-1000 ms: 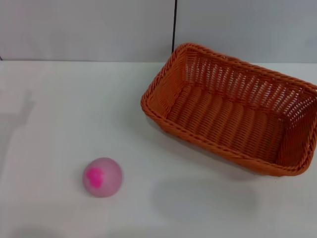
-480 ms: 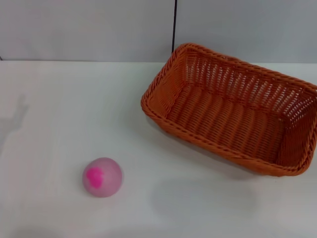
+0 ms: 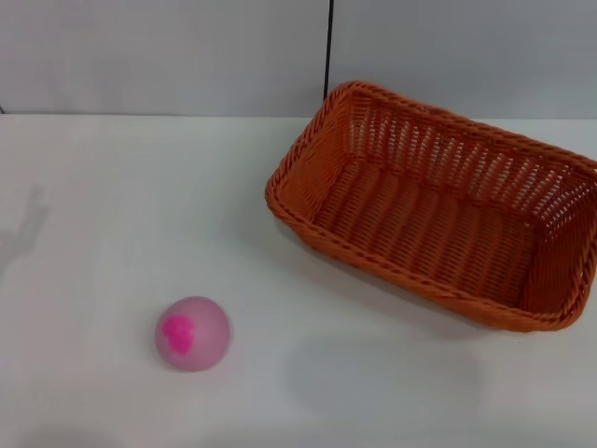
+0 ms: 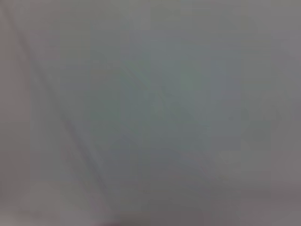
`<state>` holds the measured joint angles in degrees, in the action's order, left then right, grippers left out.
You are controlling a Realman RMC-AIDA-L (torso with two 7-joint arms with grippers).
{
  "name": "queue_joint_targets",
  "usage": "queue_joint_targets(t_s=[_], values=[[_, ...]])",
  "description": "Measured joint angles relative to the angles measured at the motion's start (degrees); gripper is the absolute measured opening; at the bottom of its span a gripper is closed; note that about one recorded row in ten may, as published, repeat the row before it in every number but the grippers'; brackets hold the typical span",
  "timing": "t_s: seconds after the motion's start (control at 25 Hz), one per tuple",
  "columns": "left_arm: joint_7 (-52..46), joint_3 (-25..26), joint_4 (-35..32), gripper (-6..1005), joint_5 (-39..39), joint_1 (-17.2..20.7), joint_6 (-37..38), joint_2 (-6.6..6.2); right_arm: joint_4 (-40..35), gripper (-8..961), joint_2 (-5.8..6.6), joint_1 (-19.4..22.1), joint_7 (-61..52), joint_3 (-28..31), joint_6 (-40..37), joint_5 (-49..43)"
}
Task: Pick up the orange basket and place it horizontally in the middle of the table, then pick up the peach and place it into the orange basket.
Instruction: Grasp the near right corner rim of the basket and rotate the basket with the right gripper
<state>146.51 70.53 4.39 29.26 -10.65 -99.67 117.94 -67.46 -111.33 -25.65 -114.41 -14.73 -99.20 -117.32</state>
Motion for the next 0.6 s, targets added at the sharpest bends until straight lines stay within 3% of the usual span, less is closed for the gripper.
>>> queue_joint_targets(t_s=[0.16,0.28,0.4,0.6], values=[[0.0,0.2,0.1,859,0.0,-0.5,-0.4,0.04,-3.1,468,3.80,-10.0,-5.3,-0.3,-9.1,-18.3],[0.0,0.2,0.4,860,-0.1,-1.0,-0.4,0.11,-1.6,469,5.14,-16.3,-6.1,-3.5,-11.6,-29.7],[0.0,0.2,0.6,860,-0.1,-1.2,-0.3,0.14,-0.2,470,5.09,-19.6,-8.0,-11.2,-10.5,-35.6],[0.0,0.2,0.7,860,-0.4,-1.4,-0.3,0.27,2.4,473,4.79,-20.6,-11.3,-20.3,-5.7,-36.4]])
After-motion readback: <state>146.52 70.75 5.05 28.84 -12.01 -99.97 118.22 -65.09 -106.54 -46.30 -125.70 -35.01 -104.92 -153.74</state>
